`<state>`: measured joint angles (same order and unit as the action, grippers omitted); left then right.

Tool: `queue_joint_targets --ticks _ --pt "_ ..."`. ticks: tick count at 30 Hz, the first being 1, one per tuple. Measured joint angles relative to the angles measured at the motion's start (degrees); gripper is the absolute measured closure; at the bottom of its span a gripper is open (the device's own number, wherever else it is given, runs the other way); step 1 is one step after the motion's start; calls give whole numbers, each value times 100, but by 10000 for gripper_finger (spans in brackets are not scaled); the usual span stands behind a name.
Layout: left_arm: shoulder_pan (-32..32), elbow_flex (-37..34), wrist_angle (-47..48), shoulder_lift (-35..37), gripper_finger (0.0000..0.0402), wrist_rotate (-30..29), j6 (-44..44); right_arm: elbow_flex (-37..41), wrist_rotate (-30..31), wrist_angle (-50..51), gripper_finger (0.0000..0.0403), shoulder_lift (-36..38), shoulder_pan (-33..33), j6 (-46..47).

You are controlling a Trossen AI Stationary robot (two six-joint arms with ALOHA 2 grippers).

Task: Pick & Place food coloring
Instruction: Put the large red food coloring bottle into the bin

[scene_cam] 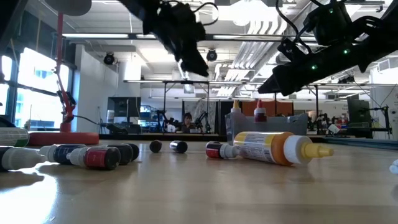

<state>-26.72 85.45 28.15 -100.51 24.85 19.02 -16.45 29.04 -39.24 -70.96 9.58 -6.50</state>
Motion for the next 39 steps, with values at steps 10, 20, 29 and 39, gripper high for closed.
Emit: queue_joint_targets --ticks 10,20,29,39 --pt "789 -2094 -3793 -2 176 -1622 -941 0 -79 174 401 -2 0 7" --pt "969 -2159 -4135 0 176 -837 -728 0 -245 794 402 0 4 382" --pt "1014 -2159 -4179 -4 176 -1004 -904 2 -159 1351 402 -2 400 581" --pt "1217 -2161 -4150 -181 176 -1929 -528 0 -785 1229 403 -303 882 964"
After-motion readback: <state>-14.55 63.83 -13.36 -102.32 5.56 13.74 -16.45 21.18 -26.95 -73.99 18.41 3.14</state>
